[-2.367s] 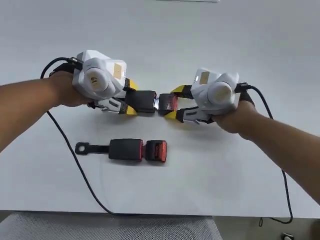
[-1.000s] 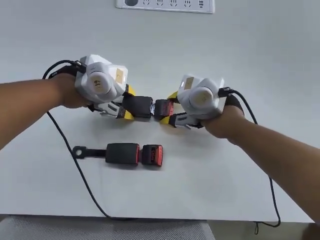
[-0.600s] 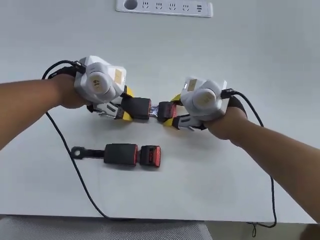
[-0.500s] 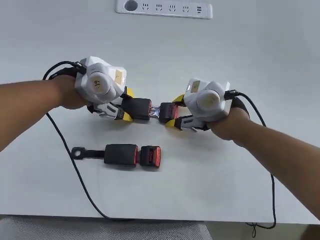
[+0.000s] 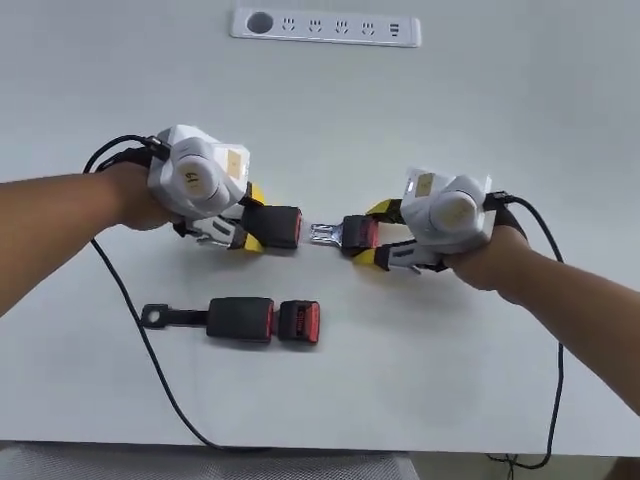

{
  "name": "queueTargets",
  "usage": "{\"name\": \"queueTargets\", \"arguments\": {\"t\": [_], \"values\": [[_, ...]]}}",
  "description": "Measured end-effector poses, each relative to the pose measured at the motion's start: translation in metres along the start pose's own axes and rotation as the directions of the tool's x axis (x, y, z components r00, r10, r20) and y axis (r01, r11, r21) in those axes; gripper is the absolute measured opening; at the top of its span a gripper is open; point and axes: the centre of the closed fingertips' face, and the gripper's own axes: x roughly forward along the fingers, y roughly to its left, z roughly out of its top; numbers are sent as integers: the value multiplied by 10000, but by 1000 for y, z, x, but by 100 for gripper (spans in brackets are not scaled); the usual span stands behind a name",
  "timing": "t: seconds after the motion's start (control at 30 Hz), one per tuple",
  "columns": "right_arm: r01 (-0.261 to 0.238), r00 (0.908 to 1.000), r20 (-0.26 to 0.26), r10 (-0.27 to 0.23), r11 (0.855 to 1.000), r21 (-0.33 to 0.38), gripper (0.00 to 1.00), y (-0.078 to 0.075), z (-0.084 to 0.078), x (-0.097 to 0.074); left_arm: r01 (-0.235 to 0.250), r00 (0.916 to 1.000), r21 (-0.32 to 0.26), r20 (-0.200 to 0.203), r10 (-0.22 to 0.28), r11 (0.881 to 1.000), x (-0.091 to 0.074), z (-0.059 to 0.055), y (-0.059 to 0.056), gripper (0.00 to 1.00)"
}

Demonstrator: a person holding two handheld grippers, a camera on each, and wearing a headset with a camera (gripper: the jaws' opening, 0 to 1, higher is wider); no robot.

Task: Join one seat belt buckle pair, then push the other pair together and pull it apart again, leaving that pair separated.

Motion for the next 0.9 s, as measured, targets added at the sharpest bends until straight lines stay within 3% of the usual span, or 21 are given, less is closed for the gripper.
{"name": "queueTargets", "arguments": {"t": [0.47,0.8,0.9], "values": [[323,9993,167,-324,9995,62,35,-1,-29,-24,-10,9999,-9,-130,10,10000,1,0,0,34],[295,9995,-98,-292,9992,282,36,12,-57,-60,0,9998,7,-189,0,10000,1,1,0,34],[325,9993,-197,-317,9986,429,36,5,-68,-62,-1,9998,8,-218,2,10000,1,1,0,34]]}}
